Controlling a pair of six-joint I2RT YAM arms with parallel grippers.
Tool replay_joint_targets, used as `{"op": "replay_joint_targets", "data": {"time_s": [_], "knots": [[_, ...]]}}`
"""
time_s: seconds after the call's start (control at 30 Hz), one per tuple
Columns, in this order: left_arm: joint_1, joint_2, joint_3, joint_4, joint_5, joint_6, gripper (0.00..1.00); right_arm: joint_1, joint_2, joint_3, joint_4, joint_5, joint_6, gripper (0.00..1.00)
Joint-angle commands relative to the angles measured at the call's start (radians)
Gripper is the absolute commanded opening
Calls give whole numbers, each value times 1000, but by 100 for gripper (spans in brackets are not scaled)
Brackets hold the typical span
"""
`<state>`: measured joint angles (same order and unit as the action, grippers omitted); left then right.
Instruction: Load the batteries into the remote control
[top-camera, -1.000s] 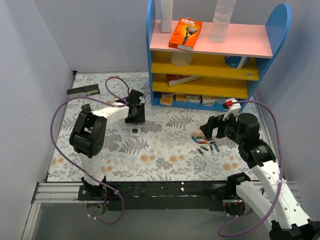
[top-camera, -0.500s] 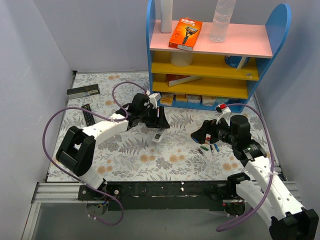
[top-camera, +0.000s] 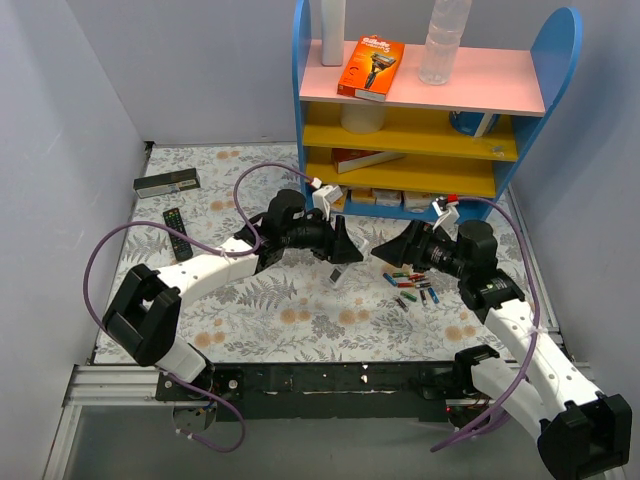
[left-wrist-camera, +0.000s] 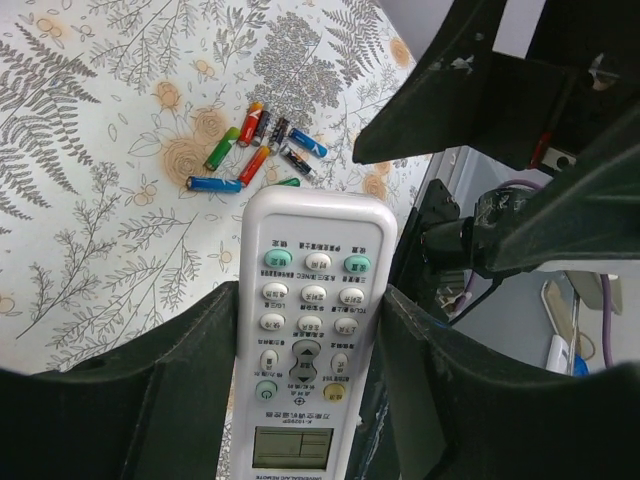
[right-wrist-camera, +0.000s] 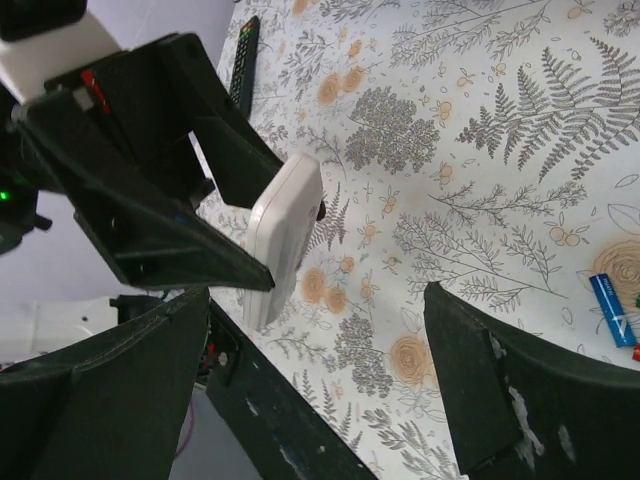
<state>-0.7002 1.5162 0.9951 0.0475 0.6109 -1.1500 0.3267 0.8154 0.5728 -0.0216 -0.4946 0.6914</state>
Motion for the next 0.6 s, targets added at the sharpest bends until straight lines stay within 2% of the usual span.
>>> {"op": "replay_joint_targets", "data": {"time_s": [0.0,0.2,0.57], "knots": [[-35,-45,17,38,-42,42,15,2,25,82,-13,50,152,93],[-77,-39,39,37,-92,78,15,17,56,102,-21,94,236,87],[-127,-13,76,15,-174,136,14,83,145,128,-64,102,250,75]]}}
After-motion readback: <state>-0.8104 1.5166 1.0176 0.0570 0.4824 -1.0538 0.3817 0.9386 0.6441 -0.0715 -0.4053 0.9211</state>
